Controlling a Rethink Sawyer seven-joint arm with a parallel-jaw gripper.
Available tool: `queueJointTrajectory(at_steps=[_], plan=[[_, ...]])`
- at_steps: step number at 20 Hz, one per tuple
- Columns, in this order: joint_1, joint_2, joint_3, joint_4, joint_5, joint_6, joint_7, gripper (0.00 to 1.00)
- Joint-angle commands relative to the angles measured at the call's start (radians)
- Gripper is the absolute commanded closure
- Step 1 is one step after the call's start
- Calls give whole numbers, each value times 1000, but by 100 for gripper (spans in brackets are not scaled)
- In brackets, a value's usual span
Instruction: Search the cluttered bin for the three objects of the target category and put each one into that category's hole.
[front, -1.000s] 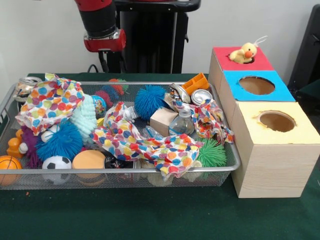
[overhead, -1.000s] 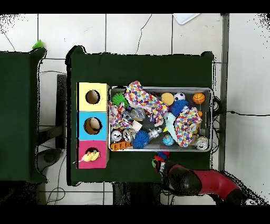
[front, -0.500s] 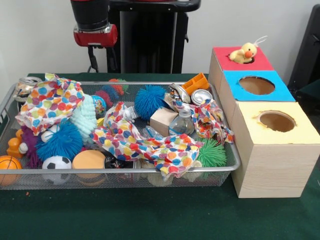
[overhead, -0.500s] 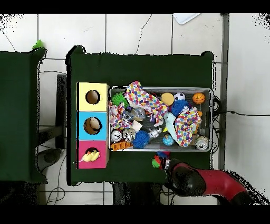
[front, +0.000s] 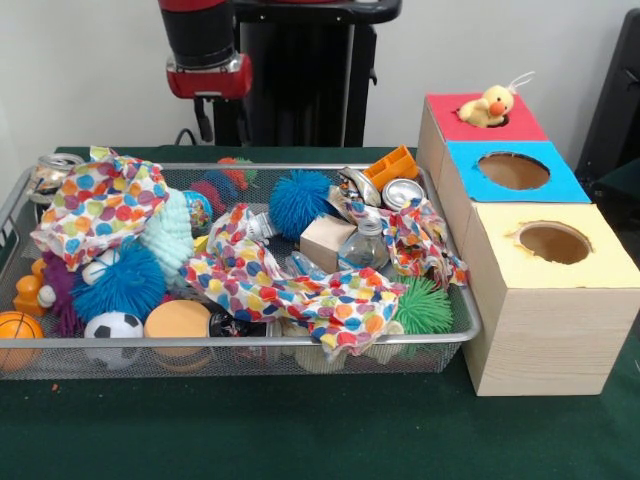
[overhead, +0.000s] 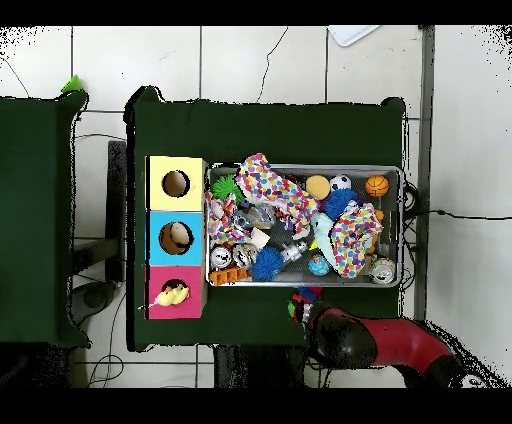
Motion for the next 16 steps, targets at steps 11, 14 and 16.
queueJointTrajectory(at_steps=[11, 14, 16], plan=[[84, 150, -155, -147, -10, -223, 96, 0], [72, 141, -149, -146, -5, -211, 74, 0], [70, 140, -149, -150, -7, -209, 65, 0]])
